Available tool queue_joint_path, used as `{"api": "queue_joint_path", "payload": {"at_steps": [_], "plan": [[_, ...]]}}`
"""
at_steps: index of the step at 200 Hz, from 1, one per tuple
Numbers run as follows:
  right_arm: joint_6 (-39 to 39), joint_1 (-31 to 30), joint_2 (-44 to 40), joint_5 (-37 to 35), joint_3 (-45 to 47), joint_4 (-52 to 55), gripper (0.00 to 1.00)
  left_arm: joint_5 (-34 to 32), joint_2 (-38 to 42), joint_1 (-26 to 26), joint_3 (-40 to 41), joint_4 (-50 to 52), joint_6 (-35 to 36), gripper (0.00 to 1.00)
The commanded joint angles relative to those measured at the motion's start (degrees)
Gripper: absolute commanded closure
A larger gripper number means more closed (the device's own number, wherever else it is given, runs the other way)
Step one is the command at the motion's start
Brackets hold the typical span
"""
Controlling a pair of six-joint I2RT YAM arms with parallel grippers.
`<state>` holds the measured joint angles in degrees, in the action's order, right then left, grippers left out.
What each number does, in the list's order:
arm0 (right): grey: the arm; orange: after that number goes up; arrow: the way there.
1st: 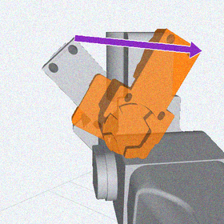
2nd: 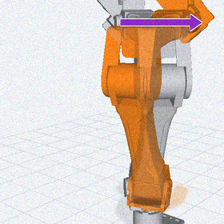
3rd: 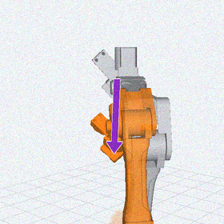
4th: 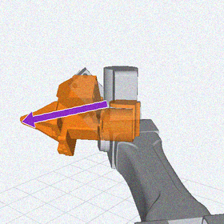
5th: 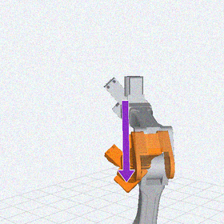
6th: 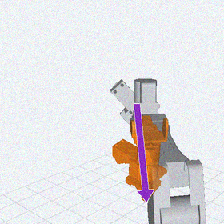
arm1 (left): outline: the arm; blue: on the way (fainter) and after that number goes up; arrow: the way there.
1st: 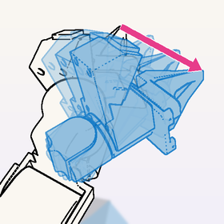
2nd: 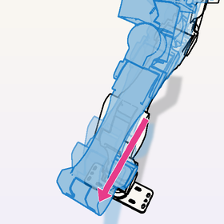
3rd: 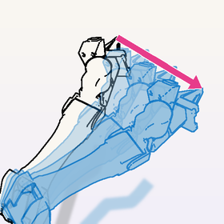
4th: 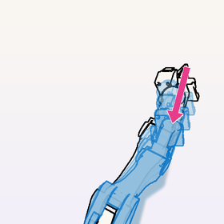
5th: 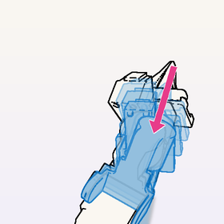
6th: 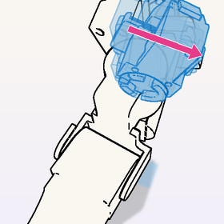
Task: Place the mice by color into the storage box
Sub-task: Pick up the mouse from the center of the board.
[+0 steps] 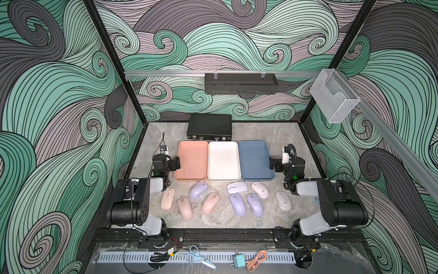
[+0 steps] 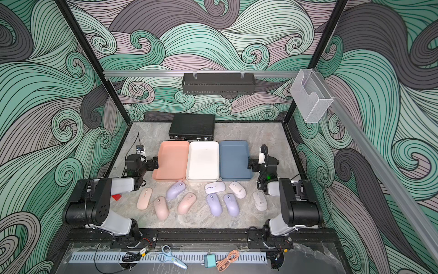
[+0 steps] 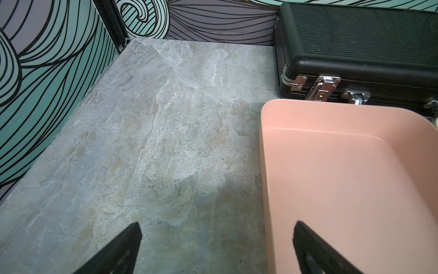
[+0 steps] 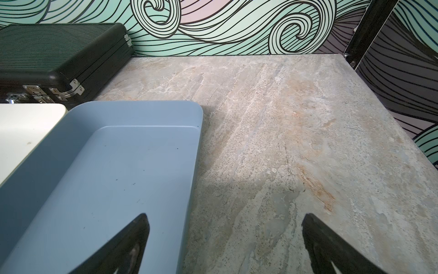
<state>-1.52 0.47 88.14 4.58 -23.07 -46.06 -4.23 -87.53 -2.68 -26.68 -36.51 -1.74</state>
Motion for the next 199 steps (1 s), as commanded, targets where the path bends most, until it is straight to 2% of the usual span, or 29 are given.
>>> {"api": "queue_joint_path", "payload": {"at_steps": [1, 199], "plan": [[-1.0, -0.03, -0.53, 0.25, -0.65, -0.43, 0.01, 0.55, 0.1, -0.22, -1.45, 0.39, -0.2, 0.01], [-1.47, -0.72, -0.64, -1.25, -0.48, -0.69, 0.01, 0.63, 0.08, -0.22, -1.37, 0.43, -0.28, 0.01]]}}
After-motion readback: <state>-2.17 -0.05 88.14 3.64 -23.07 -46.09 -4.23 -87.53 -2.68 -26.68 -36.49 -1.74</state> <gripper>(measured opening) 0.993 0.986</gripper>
